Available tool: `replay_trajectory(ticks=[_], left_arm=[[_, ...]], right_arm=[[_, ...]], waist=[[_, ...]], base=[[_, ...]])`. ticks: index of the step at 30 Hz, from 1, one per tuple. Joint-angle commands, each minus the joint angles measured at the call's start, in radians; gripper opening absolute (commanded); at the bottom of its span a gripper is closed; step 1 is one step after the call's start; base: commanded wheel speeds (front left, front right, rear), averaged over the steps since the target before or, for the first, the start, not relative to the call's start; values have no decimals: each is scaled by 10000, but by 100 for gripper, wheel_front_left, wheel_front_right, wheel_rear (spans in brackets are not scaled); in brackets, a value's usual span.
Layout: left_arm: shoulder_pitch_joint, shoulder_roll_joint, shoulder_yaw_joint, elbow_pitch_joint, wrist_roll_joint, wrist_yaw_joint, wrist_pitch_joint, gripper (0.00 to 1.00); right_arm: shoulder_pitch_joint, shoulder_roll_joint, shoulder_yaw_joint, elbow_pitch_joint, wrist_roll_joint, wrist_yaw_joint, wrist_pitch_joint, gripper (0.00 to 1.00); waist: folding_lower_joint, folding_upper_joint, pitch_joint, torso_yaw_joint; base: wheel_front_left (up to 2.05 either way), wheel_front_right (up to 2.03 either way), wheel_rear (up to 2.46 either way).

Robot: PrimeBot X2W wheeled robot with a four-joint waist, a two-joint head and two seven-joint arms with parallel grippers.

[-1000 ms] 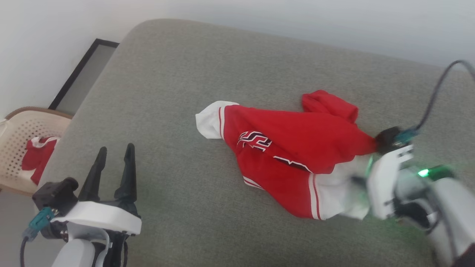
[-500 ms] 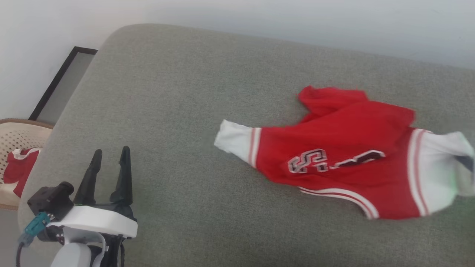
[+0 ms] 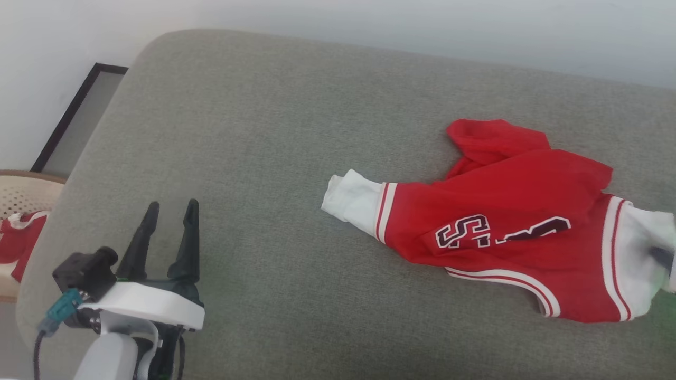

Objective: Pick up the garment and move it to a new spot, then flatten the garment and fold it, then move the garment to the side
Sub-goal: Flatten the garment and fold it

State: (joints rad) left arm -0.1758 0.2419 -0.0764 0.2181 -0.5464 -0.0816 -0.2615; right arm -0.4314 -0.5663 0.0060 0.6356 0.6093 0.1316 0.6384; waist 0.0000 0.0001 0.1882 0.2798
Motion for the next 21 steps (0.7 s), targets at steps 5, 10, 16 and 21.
replay_trajectory(ticks=[5,10,16,21], left_arm=[[-312,352,-55,-121,-155,-187,235,100],[-341,648,-38,-309,-292,-207,599,100],[-360,1052,-109,-857,-584,-284,1445,100],[-335,1397,-220,-1366,-886,-225,2470,100]], right_arm=[[-228,65,449,88,143,-17,-590,100],[-225,189,512,-403,322,-17,-904,100],[95,326,453,-1772,384,-16,-1690,100],[564,677,45,-3126,382,-14,-2880,100]], waist=[[0,-1,-147,-436],[0,-1,-245,-867],[0,-1,-381,-1571],[0,-1,-412,-2188]], base=[[0,0,0],[0,0,0],[0,0,0],[0,0,0]])
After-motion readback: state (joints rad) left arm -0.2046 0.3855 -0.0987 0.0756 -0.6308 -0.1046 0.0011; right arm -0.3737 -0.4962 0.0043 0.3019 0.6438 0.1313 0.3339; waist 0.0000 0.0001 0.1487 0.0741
